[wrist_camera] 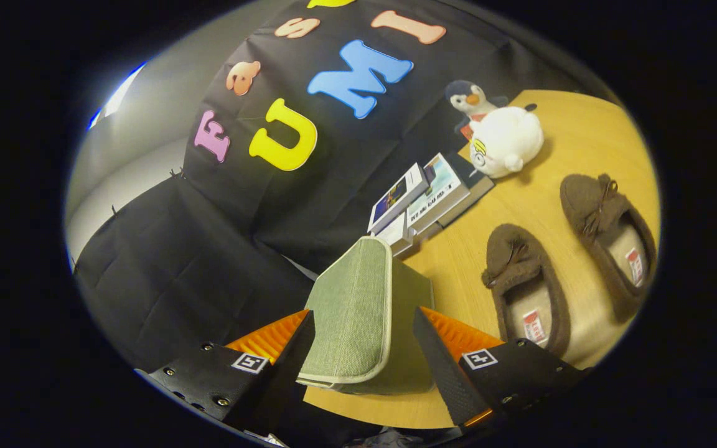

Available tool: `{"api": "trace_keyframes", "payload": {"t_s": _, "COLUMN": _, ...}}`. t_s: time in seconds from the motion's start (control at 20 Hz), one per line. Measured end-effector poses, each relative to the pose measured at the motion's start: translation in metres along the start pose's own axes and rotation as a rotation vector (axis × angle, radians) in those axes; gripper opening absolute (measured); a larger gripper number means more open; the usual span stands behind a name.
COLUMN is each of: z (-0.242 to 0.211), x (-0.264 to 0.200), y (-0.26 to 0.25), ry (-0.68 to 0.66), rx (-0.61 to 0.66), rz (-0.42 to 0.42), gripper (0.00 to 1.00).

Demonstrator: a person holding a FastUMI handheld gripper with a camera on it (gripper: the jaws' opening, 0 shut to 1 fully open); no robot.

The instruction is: Open the storage box then place both shoes into the box .Put the left shoe in first, then the right shoe, with the right side of both shoes facing outward in a uniform manner.

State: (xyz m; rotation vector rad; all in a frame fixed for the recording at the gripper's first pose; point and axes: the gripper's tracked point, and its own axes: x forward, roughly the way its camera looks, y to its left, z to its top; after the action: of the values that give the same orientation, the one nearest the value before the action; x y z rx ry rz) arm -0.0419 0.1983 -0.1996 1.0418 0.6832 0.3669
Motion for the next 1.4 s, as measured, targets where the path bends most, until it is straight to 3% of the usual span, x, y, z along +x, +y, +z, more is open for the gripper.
{"api": "trace_keyframes", "payload": {"t_s": 0.45, "z": -0.041, "x": 0.030, "y": -0.014, "ry": 0.123, "rx": 0.432, "rz": 0.094, "gripper": 0.95}}
{"api": "trace_keyframes", "payload": {"t_s": 0.55, "z": -0.044, "x": 0.034, "y": -0.013, "ry": 0.134, "rx": 0.479, "rz": 0.106, "gripper": 0.95}}
{"api": "trace_keyframes", "payload": {"t_s": 0.65, "z": -0.045, "x": 0.037, "y": -0.014, "ry": 0.152, "rx": 0.518, "rz": 0.121, "gripper": 0.73}}
{"api": "trace_keyframes", "payload": {"t_s": 0.9, "z": -0.052, "x": 0.040, "y": 0.003, "ry": 0.225, "rx": 0.528, "rz": 0.172, "gripper": 0.73}}
{"api": "trace_keyframes", "payload": {"t_s": 1.0, "z": -0.049, "x": 0.043, "y": 0.006, "ry": 0.218, "rx": 0.530, "rz": 0.173, "gripper": 0.44}}
{"api": "trace_keyframes", "payload": {"t_s": 1.1, "z": -0.040, "x": 0.031, "y": 0.015, "ry": 0.207, "rx": 0.487, "rz": 0.208, "gripper": 0.44}}
{"api": "trace_keyframes", "payload": {"t_s": 1.2, "z": -0.023, "x": 0.037, "y": 0.020, "ry": 0.162, "rx": 0.432, "rz": 0.170, "gripper": 0.03}}
{"api": "trace_keyframes", "payload": {"t_s": 1.4, "z": -0.003, "x": 0.032, "y": 0.060, "ry": 0.176, "rx": 0.308, "rz": 0.190, "gripper": 0.03}}
